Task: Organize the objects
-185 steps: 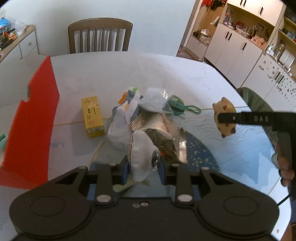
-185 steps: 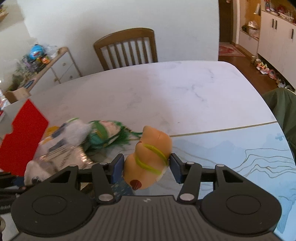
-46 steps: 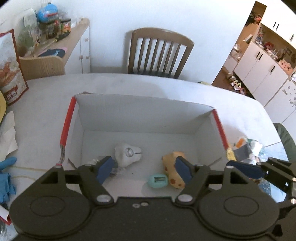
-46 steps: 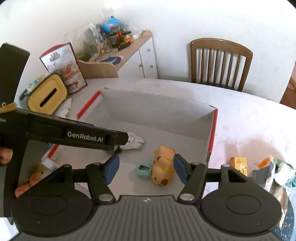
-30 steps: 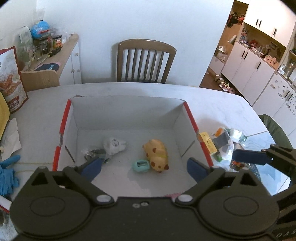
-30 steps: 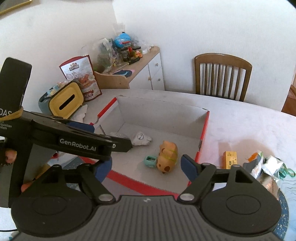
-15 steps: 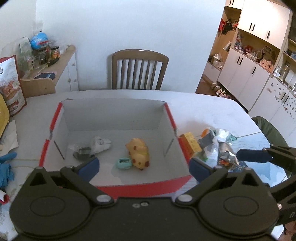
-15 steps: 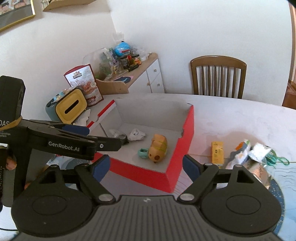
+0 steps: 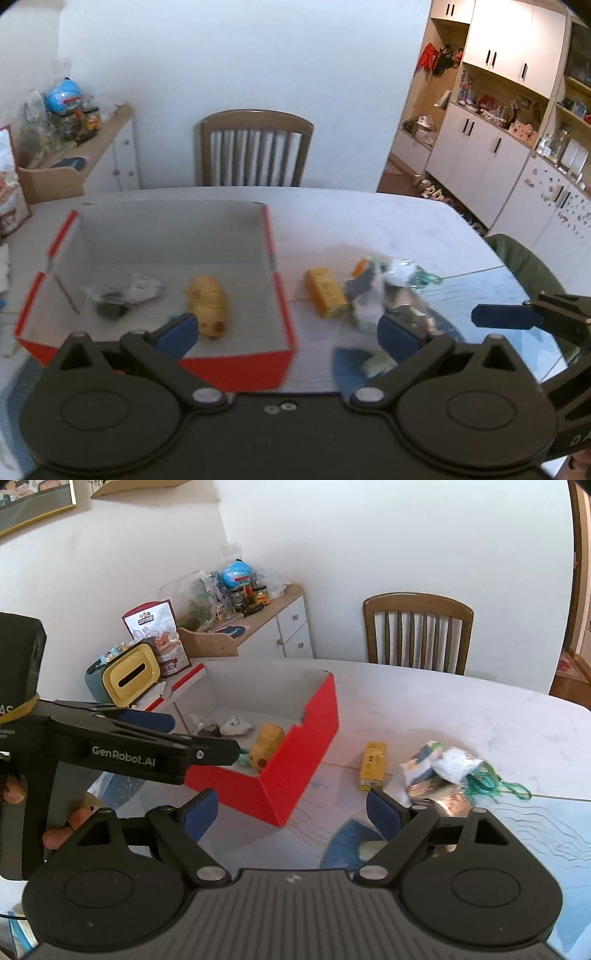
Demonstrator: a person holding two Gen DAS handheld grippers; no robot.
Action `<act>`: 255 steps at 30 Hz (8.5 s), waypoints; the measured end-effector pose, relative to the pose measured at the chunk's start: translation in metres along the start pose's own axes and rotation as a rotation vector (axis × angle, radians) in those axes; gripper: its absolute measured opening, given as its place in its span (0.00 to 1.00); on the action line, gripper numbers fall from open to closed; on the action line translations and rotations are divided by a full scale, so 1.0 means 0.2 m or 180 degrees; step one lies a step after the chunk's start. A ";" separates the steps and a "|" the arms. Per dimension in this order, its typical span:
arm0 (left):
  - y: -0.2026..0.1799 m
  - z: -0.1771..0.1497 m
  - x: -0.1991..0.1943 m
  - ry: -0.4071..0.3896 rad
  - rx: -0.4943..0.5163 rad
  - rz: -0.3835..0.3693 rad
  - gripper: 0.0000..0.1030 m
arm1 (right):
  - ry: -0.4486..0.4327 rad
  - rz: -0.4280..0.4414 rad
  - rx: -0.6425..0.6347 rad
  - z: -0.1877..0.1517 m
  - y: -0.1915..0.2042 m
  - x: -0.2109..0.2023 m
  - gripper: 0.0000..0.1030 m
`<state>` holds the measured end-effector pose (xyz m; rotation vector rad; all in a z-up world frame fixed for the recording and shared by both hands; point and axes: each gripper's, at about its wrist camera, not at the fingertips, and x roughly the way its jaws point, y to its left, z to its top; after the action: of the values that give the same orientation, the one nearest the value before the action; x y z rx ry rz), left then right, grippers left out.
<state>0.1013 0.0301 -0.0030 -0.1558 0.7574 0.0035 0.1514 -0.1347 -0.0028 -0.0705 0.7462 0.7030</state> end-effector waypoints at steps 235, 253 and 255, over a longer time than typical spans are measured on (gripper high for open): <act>0.84 0.06 0.27 0.0488 0.0069 0.0219 0.62 | 0.0336 -0.0169 0.0330 0.57 0.44 0.92 0.59; 0.68 0.03 0.04 0.0220 0.0194 0.0136 0.80 | -0.0024 0.0040 0.0264 0.31 0.46 0.48 0.70; 0.64 0.02 0.02 0.0189 0.0235 0.0135 0.83 | -0.0050 0.0036 0.0228 0.27 0.47 0.43 0.72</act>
<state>0.0991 0.1563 -0.0201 -0.0699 0.8190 0.0111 0.1715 0.0017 -0.0015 0.0044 0.7567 0.6864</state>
